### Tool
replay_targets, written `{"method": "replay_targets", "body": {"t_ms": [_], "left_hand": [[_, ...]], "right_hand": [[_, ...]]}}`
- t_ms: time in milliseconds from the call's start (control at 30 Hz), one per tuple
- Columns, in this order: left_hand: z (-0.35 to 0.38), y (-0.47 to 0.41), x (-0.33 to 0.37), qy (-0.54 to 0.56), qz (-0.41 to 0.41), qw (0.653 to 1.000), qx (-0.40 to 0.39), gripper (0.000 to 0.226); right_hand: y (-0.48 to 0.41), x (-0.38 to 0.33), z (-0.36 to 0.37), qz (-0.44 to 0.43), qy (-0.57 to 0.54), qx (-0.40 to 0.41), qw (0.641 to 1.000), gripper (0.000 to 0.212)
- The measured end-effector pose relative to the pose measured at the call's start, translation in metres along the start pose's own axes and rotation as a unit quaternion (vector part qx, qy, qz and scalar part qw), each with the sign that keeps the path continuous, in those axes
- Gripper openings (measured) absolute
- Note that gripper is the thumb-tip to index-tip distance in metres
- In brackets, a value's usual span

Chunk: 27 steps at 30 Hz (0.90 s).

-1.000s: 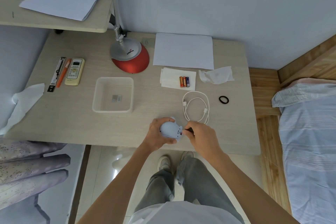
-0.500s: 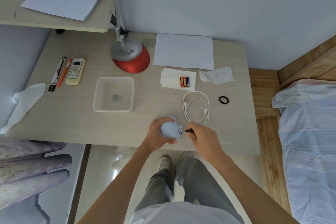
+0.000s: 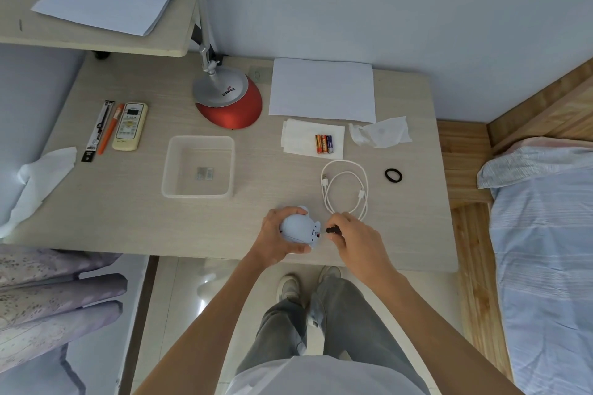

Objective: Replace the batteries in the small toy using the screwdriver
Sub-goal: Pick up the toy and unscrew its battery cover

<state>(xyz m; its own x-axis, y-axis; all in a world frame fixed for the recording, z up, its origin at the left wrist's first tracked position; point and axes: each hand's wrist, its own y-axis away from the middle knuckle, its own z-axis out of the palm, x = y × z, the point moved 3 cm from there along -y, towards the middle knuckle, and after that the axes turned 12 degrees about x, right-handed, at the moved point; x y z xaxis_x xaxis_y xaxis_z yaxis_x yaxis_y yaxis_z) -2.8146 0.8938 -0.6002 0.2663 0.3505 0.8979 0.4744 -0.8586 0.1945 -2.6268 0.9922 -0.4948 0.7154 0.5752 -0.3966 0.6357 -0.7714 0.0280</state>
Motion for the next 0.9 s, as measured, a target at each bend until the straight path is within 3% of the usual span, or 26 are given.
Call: {"method": "replay_targets", "body": {"t_ms": [233,467,733,900], "left_hand": [[-0.001,0.0,0.004,0.004,-0.002,1.0,0.0,0.086],[0.0,0.0,0.001,0.003,-0.007,1.0,-0.003,0.089],[-0.001,0.0,0.001,0.004,0.004,1.0,0.006,0.088],[-0.002,0.001,0.002,0.017,-0.004,1.0,0.016,0.086]], "right_hand": [[0.001,-0.001,0.001,0.025,0.053,0.02,0.998,0.026],[0.001,-0.005,-0.004,-0.011,0.028,-0.018,0.999,0.013],[-0.016,-0.022,-0.003,0.058,0.12,-0.036,0.99,0.038],[-0.021,-0.015,-0.026,0.123,0.064,0.02,0.99,0.025]]}}
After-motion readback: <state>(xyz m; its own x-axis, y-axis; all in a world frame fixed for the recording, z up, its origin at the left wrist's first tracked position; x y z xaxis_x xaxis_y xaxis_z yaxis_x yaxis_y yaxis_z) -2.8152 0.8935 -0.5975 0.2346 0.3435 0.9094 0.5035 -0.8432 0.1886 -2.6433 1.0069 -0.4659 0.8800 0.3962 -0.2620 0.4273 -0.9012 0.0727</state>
